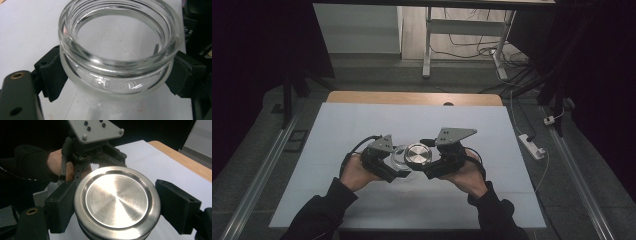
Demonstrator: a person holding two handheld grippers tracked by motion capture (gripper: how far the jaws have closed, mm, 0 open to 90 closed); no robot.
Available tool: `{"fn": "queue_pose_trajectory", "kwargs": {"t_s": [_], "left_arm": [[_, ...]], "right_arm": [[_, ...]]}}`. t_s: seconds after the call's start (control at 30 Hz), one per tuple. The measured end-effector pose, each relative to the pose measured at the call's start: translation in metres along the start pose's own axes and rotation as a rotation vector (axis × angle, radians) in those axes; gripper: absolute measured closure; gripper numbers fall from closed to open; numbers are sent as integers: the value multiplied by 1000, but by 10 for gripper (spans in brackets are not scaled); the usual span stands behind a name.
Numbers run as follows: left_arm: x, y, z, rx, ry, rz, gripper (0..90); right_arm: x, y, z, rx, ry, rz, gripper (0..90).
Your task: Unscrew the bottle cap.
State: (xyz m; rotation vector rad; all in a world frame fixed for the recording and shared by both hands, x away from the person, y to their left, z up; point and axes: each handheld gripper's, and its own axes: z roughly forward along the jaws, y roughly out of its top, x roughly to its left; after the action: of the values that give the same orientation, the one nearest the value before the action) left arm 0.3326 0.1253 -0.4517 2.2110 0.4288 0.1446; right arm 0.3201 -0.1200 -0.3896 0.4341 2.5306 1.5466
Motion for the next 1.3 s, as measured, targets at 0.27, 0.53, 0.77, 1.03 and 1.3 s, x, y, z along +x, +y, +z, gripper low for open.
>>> {"fn": "queue_pose_trajectory", "kwargs": {"t_s": [0.27, 0.53, 0.77, 1.03, 1.3], "left_arm": [[5, -1, -4, -15, 32, -25, 156], [11, 1, -8, -24, 63, -41, 156], [15, 5, -9, -43, 85, -58, 156], [21, 11, -10, -66, 100, -60, 156], [25, 20, -6, -69, 108, -49, 156]], "right_arm": [[8, -4, -2, 0, -13, -6, 197], [16, -12, -1, 10, -5, -14, 197], [21, -21, -1, 19, -2, -15, 197], [27, -31, 0, 27, -3, -13, 197], [32, -40, 1, 32, 3, -13, 198]]}}
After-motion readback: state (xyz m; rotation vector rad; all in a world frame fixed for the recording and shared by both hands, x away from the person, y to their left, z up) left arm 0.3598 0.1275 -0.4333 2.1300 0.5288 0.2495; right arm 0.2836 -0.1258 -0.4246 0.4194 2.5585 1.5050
